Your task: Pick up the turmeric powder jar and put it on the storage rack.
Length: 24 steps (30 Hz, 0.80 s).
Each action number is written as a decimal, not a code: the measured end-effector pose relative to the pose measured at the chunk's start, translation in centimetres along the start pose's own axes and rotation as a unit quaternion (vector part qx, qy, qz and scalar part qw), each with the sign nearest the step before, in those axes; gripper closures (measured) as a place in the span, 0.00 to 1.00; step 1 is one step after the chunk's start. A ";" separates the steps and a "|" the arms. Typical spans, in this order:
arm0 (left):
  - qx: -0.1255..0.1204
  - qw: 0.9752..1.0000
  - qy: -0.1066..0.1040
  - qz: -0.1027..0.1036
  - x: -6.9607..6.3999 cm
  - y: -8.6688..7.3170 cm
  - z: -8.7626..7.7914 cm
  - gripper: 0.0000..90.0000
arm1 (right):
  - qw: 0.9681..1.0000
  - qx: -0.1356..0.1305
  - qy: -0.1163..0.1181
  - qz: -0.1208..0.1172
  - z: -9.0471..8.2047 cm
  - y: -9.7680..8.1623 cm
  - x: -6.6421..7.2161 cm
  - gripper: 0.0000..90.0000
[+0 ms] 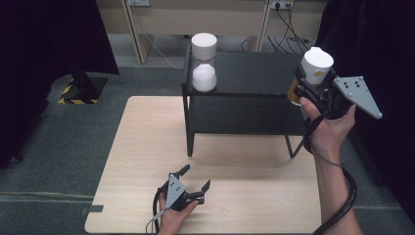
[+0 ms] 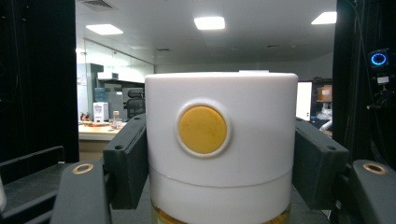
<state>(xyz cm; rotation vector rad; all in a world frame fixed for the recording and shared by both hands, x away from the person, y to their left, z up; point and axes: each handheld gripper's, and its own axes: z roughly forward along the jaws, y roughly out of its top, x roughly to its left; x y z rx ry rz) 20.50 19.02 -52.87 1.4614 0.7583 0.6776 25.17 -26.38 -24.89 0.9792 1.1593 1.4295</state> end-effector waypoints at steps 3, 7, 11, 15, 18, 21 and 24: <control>0.000 1.000 0.000 -0.001 0.0 0.0 0.0 0.10 | 1.000 0.001 -0.001 -0.001 0.2 0.1 0.0 0.34; -0.001 1.000 -0.001 -0.002 0.1 0.0 0.0 0.10 | 1.000 0.006 -0.002 -0.003 0.6 0.0 0.1 0.34; 0.000 1.000 -0.001 -0.001 0.1 0.0 0.0 0.10 | 1.000 0.007 -0.001 -0.003 1.0 0.0 0.2 0.34; 0.000 1.000 -0.001 -0.002 0.1 0.0 0.0 0.10 | 1.000 0.008 -0.001 -0.003 1.4 0.2 0.4 0.34; 0.001 1.000 -0.001 -0.001 0.1 0.0 0.0 0.10 | 1.000 0.008 -0.001 -0.006 1.7 0.4 0.5 0.34; 0.000 1.000 -0.002 -0.001 0.1 0.0 0.0 0.10 | 1.000 0.009 -0.002 -0.007 2.0 0.5 0.6 0.34; 0.001 1.000 -0.002 -0.002 0.1 0.0 0.0 0.10 | 1.000 0.011 -0.003 -0.009 2.3 0.7 0.7 0.34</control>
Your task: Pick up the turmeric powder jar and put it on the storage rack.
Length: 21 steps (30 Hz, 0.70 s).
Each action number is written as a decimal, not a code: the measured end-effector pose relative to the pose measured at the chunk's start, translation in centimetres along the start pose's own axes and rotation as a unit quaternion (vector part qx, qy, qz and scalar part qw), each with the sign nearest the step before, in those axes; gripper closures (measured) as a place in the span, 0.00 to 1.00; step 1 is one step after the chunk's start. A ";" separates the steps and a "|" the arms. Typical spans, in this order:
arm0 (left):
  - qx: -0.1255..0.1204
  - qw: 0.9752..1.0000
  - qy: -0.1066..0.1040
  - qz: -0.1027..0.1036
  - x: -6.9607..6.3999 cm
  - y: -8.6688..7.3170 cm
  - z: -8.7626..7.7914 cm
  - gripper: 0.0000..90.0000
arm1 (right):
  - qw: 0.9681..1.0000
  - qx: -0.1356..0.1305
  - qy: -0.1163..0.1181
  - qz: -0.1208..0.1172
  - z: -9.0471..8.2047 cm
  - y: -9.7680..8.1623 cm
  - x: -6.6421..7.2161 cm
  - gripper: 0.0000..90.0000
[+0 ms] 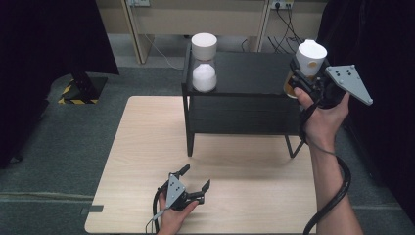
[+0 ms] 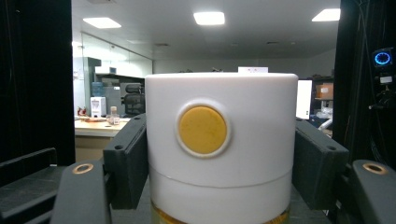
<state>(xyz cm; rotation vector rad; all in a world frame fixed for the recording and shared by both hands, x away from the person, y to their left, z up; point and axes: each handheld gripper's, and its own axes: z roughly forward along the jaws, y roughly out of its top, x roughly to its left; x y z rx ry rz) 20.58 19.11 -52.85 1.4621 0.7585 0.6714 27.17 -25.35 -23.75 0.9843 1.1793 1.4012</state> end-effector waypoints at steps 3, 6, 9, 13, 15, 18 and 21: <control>-0.001 1.000 0.000 -0.001 0.0 0.0 0.0 0.10 | 1.000 0.001 -0.001 0.001 0.3 0.1 0.0 0.34; -0.001 1.000 0.000 -0.002 0.0 0.0 0.0 0.10 | 1.000 0.002 -0.002 0.003 0.6 0.1 0.0 0.34; -0.001 1.000 0.000 0.001 0.0 0.0 0.0 0.10 | 1.000 0.004 -0.003 0.001 0.9 0.1 0.0 0.34; -0.001 1.000 0.000 -0.001 0.0 0.0 0.0 0.10 | 1.000 0.008 -0.006 0.004 1.2 0.0 -0.1 0.34; -0.001 1.000 0.000 -0.001 0.0 0.0 0.0 0.10 | 1.000 0.009 -0.008 0.003 1.4 0.0 -0.2 0.34; 0.000 1.000 -0.001 0.001 0.0 0.0 0.0 0.10 | 1.000 0.010 -0.008 0.004 1.6 0.0 -0.2 0.34; 0.000 1.000 -0.001 0.000 0.0 0.0 0.0 0.10 | 1.000 0.011 -0.009 0.004 1.9 0.0 -0.2 0.34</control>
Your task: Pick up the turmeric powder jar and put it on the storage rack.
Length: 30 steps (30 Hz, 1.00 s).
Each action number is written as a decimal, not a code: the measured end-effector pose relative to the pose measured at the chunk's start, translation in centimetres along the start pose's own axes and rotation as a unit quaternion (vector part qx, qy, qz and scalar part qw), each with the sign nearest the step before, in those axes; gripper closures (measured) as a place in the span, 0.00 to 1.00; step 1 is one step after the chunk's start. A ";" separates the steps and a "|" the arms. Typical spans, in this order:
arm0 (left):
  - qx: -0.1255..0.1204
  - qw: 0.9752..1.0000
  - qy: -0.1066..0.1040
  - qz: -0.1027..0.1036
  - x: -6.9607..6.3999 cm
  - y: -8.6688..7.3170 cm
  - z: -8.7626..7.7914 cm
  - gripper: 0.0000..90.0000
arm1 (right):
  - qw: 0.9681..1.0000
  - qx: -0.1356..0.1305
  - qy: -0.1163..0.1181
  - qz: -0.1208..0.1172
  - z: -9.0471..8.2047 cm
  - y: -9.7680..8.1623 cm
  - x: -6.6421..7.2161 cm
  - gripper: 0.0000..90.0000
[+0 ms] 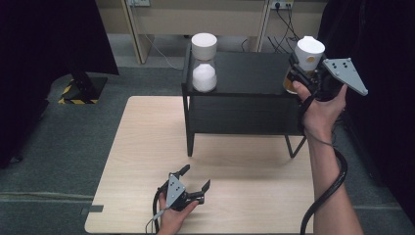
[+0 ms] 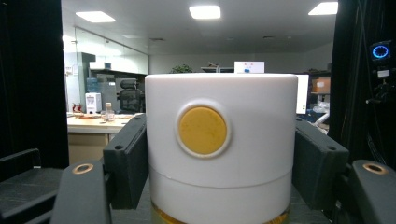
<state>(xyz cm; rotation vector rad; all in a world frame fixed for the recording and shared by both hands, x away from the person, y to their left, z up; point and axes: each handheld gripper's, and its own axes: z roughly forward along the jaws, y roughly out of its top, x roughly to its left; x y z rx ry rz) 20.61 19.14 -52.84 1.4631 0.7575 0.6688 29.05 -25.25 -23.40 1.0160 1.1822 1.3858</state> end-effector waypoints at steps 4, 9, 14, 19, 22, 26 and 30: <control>-0.001 1.000 0.000 0.000 0.0 0.0 0.0 0.10 | 1.000 0.001 -0.001 0.005 0.3 -0.2 0.0 0.34; 0.000 1.000 0.000 0.001 0.0 0.0 0.0 0.10 | 1.000 0.002 -0.003 0.000 0.4 -0.4 0.0 0.34; 0.000 1.000 0.000 0.001 0.0 0.0 0.0 0.10 | 1.000 -0.001 -0.004 0.001 0.5 -0.7 -0.1 0.34; 0.000 1.000 0.000 0.001 0.0 0.0 0.0 0.10 | 1.000 -0.002 -0.001 -0.001 0.4 -0.8 -0.2 0.34; 0.001 1.000 0.000 0.002 0.0 0.0 0.0 0.10 | 1.000 -0.004 -0.001 -0.003 0.4 -0.9 -0.2 0.34; 0.000 1.000 0.000 0.000 0.0 0.0 0.0 0.10 | 1.000 -0.006 -0.003 -0.004 0.4 -1.0 -0.1 0.34; 0.001 1.000 0.000 0.002 0.0 0.0 0.0 0.10 | 1.000 -0.005 -0.002 -0.004 0.4 -0.9 -0.1 0.34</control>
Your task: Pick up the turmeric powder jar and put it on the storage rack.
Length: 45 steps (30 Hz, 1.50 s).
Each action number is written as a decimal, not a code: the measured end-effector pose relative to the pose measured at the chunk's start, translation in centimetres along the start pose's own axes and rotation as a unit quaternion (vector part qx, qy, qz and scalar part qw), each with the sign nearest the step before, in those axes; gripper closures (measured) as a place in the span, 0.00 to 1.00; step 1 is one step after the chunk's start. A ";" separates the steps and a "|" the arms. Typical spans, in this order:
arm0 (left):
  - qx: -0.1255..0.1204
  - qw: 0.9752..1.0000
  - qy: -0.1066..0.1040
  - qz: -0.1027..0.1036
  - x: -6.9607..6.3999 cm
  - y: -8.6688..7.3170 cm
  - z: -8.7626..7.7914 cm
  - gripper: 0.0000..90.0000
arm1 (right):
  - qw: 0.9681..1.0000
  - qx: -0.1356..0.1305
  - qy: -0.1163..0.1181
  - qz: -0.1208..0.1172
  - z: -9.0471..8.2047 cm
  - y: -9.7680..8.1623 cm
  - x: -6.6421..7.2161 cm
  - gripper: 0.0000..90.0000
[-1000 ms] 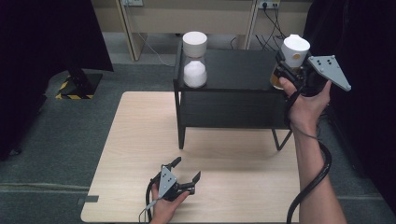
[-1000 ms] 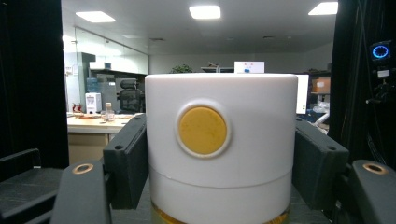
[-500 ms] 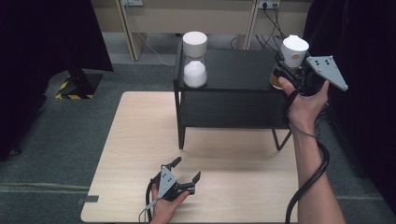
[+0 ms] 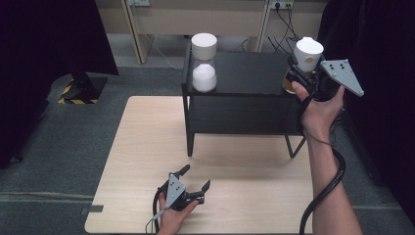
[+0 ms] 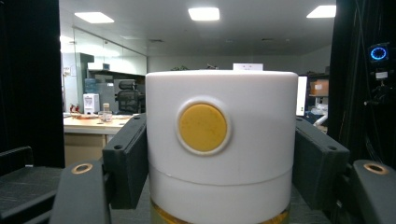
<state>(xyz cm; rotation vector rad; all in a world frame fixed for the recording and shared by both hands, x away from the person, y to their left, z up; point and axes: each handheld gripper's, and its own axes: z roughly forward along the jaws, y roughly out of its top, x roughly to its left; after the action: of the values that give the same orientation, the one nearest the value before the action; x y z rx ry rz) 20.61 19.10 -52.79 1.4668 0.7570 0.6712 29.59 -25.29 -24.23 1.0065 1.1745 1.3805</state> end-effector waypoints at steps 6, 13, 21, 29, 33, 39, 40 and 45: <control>0.000 1.000 0.000 -0.001 0.0 0.0 0.0 0.10 | 1.000 -0.001 0.002 -0.001 0.0 0.0 0.1 0.20; 0.001 1.000 0.000 0.000 0.0 0.0 0.0 0.10 | 1.000 0.001 -0.005 0.005 -0.3 0.3 0.2 0.03; 0.000 1.000 0.001 0.000 0.0 0.0 0.0 0.10 | 1.000 -0.006 0.000 0.009 -1.0 0.3 -0.3 0.01; 0.000 1.000 0.001 -0.001 0.0 0.0 0.0 0.10 | 1.000 -0.008 0.005 0.013 -1.6 0.2 -0.7 0.01; 0.001 1.000 0.001 0.001 -0.1 0.0 0.0 0.10 | 1.000 -0.010 0.006 0.008 -2.2 0.2 -0.8 0.01; 0.001 1.000 0.002 0.000 -0.1 0.0 0.0 0.10 | 1.000 -0.016 0.012 0.012 -3.2 0.1 -1.1 0.01; 0.001 1.000 0.002 0.000 -0.1 0.0 0.0 0.10 | 1.000 -0.017 0.012 0.014 -3.3 0.0 -1.1 0.01; 0.001 1.000 0.002 0.000 -0.1 0.0 0.0 0.10 | 1.000 -0.020 0.014 0.016 -4.0 -0.3 -1.4 0.01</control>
<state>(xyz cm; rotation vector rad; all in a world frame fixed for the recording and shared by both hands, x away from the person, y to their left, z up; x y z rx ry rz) 20.58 19.05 -52.76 1.4674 0.7601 0.6739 25.90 -27.18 -25.26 0.9845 1.1512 1.4426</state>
